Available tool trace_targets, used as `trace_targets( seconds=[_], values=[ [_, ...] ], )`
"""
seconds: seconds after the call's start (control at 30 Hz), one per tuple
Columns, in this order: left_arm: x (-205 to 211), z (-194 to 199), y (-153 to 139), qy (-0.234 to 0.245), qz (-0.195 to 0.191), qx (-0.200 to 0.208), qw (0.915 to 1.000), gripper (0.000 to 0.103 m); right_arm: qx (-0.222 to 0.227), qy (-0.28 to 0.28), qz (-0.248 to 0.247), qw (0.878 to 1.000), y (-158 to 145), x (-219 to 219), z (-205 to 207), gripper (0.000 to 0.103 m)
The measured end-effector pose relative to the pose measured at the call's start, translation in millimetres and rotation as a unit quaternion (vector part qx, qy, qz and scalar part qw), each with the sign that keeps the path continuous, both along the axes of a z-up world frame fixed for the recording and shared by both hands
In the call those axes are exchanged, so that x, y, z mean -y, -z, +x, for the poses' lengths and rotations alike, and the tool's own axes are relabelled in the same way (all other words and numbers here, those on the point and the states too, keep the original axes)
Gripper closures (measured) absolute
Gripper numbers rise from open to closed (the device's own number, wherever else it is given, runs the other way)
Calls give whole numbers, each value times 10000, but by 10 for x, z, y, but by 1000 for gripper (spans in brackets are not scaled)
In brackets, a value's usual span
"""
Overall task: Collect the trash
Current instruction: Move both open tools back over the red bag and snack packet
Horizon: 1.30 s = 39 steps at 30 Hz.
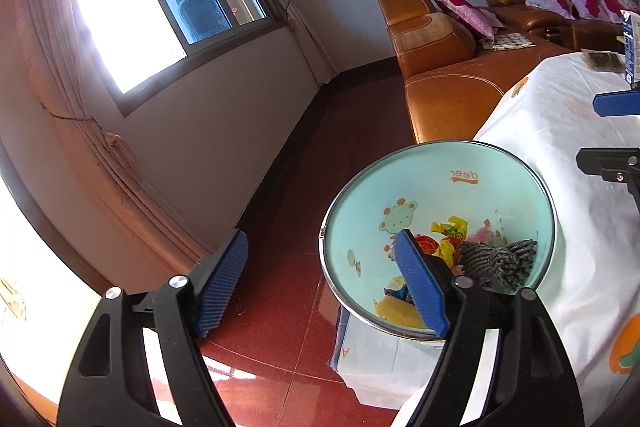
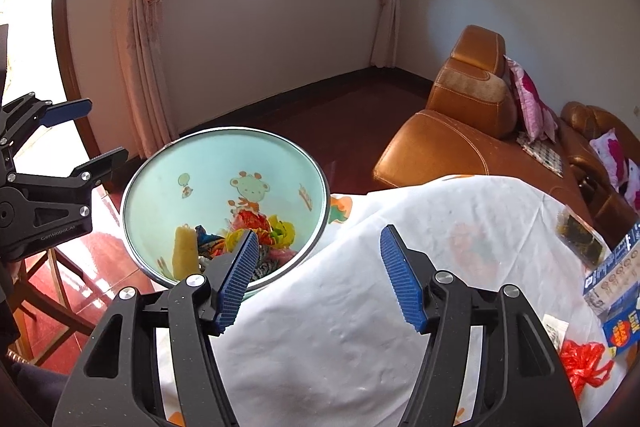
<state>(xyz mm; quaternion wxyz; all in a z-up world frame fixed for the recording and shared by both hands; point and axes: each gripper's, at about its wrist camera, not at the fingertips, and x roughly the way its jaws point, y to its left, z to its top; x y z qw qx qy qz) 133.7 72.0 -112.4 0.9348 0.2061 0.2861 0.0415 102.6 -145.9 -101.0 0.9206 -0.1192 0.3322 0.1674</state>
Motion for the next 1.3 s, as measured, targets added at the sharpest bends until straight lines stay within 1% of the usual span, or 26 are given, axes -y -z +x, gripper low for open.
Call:
trace_targets(
  seconds=[0.07,0.17,0.27,0.37,0.47,0.53,0.63,0.7,0.8,0.87,0.93,1.03,1.13,1.17,1.2,1.27,1.3],
  values=[
    [21,-16,-1,24,-69,-6,10000,24,9,118,46,9999,-19,75,-37,40],
    [72,-40,16,99,-148,-49,9998,23,60,440,100,9990,-60,287,-150,40],
    [156,-67,49,241,-273,-148,9992,22,121,970,243,9949,-127,653,-275,40],
    [295,-109,94,432,-247,-199,9986,21,228,1623,333,9859,-181,1138,-409,40],
    [426,-137,119,604,-269,-243,9975,21,269,2313,452,9715,-215,1645,-547,40],
    [502,-160,139,692,-275,-259,9969,20,189,2690,562,9613,-196,1931,-653,40],
    [608,-198,155,836,-349,-308,9954,19,66,2959,678,9528,-121,2127,-764,41],
    [703,-218,155,951,-370,-338,9942,19,-75,3044,693,9500,-29,2172,-785,42],
    [843,-256,122,1168,-451,-367,9915,19,-272,3096,693,9479,70,2204,-734,45],
    [933,-296,88,1278,-406,-314,9905,17,-377,3090,776,9471,118,2218,-723,46],
    [1000,-320,58,1358,-388,-275,9896,13,-449,3085,773,9470,161,2208,-712,48],
    [1081,-335,44,1440,-368,-262,9885,13,-607,3095,847,9452,220,2247,-706,51],
    [1138,-330,30,1476,-344,-261,9881,13,-756,3185,712,9422,277,2328,-703,56],
    [1150,-323,32,1488,-342,-267,9879,13,-756,3295,608,9391,282,2382,-711,57],
    [1163,-317,28,1499,-336,-270,9878,12,-730,3508,474,9324,283,2496,-717,57],
    [1181,-322,31,1525,-317,-268,9874,12,-708,3773,342,9227,280,2660,-715,57],
    [1188,-325,34,1543,-313,-276,9871,12,-677,3943,310,9159,278,2781,-723,56]
  ],
)
